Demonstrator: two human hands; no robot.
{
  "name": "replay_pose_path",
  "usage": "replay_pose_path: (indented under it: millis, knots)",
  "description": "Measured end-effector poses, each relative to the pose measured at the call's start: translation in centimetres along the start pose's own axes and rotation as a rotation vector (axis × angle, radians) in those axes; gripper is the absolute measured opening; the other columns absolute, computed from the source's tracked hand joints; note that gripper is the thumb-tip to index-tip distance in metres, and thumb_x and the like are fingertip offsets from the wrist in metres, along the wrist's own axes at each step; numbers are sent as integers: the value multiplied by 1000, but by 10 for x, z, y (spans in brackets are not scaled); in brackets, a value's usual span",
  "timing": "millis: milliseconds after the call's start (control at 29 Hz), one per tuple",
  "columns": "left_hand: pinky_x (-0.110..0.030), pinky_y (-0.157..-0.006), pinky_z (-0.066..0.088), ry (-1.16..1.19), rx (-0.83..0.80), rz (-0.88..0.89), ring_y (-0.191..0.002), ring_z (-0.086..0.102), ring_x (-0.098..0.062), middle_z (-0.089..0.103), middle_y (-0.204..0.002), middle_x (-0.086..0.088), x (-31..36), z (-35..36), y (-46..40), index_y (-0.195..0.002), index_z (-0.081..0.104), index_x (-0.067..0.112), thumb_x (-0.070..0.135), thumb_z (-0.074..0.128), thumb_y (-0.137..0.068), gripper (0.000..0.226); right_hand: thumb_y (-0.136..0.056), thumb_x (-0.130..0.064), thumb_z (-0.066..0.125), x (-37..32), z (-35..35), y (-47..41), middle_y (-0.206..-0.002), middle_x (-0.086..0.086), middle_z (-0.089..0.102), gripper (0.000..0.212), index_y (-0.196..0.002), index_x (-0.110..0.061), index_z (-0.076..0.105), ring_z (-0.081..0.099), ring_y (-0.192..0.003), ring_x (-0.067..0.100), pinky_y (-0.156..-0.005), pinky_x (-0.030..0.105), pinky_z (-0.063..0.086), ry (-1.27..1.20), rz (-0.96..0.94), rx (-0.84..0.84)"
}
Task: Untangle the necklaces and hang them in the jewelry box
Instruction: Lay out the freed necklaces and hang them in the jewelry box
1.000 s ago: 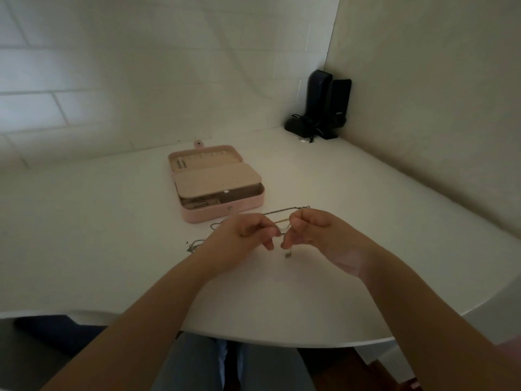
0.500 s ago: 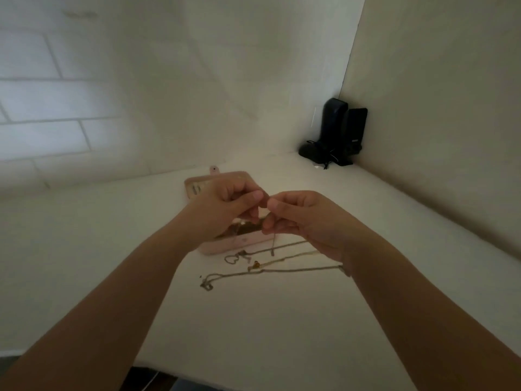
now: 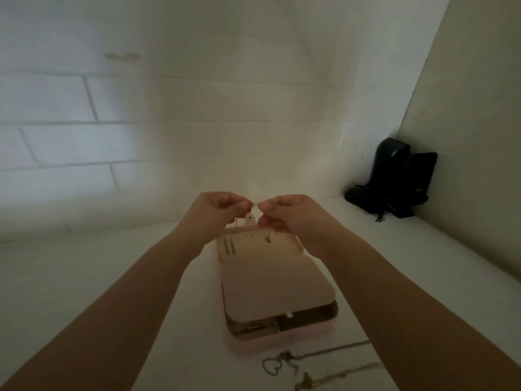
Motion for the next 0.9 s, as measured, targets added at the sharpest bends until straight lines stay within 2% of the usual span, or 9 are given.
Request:
replay_pose_path:
  millis: [103, 241, 414, 517, 586, 690, 759, 828, 896]
  knots:
    - [-19, -72, 50, -2, 32, -60, -71, 63, -5, 69, -76, 1, -22, -3, -24, -88, 71, 15, 14, 62, -84, 10, -87, -18, 61, 14, 2, -32, -74, 3, 69, 10, -84, -11, 68, 62, -59, 5, -64, 19, 47, 12, 30, 11]
    - [-11, -60, 50, 17, -9, -148, -63, 63, -5, 68, -72, -4, -49, -1, -36, -85, 71, 14, 11, 59, -87, 13, -87, -17, 61, 33, 1, -54, -70, 4, 67, 12, -76, -14, 67, 62, -61, 10, -68, 22, 46, 92, 45, 3]
    - [-9, -59, 44, -340, 10, -127, -67, 63, -7, 72, -74, -1, -69, -2, -39, -83, 70, 19, 15, 61, -84, 10, -88, -16, 61, 55, 7, -65, -67, 5, 65, 12, -78, -10, 65, 59, -49, 10, -50, 18, 51, 143, 137, -48]
    - [-24, -68, 49, -651, 60, -57, -77, 63, -14, 71, -82, 1, -68, 1, -43, -76, 63, 26, 22, 62, -80, 6, -88, -14, 60, 61, 11, -71, -62, 5, 63, 17, -72, -10, 66, 54, -47, 10, -46, 16, 47, 296, 133, -32]
    - [-33, -76, 50, -736, 108, -41, -85, 61, -19, 68, -87, 0, -67, 1, -44, -77, 64, 25, 27, 63, -79, 3, -88, -17, 60, 60, 12, -76, -57, 2, 61, 26, -62, -15, 64, 52, -46, 9, -44, 16, 45, 431, 114, -17]
    - [-36, -77, 50, -768, 165, -41, -89, 61, -23, 67, -90, -2, -71, 1, -45, -81, 66, 23, 31, 63, -80, 9, -87, -22, 60, 59, 15, -84, -56, 0, 58, 32, -55, -20, 60, 51, -51, 10, -51, 19, 42, 599, 87, 9]
    - [-36, -74, 50, -793, 207, -44, -88, 61, -25, 67, -89, -3, -73, 0, -46, -79, 65, 23, 37, 63, -80, 14, -86, -29, 60, 62, 18, -90, -65, 4, 62, 26, -66, -14, 66, 57, -61, 17, -62, 25, 48, 661, 93, 56]
    - [-36, -73, 49, -838, 220, -55, -88, 60, -28, 67, -90, -6, -75, 2, -48, -78, 63, 21, 42, 62, -80, 21, -84, -35, 59, 64, 20, -94, -75, 8, 65, 29, -80, -9, 69, 63, -72, 25, -71, 32, 53, 706, 98, 128]
    - [-36, -72, 48, -868, 214, -65, -90, 60, -30, 66, -92, -9, -76, 5, -49, -82, 64, 17, 40, 61, -80, 24, -83, -35, 58, 62, 23, -95, -78, 8, 66, 28, -82, -9, 69, 64, -76, 26, -73, 35, 54, 754, 69, 180]
Point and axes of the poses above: each hand's wrist, its own y-axis away from the middle knuckle, its own z-axis out of the palm, x = y × z, the point moved 6 cm from there along -y, towards the middle knuckle
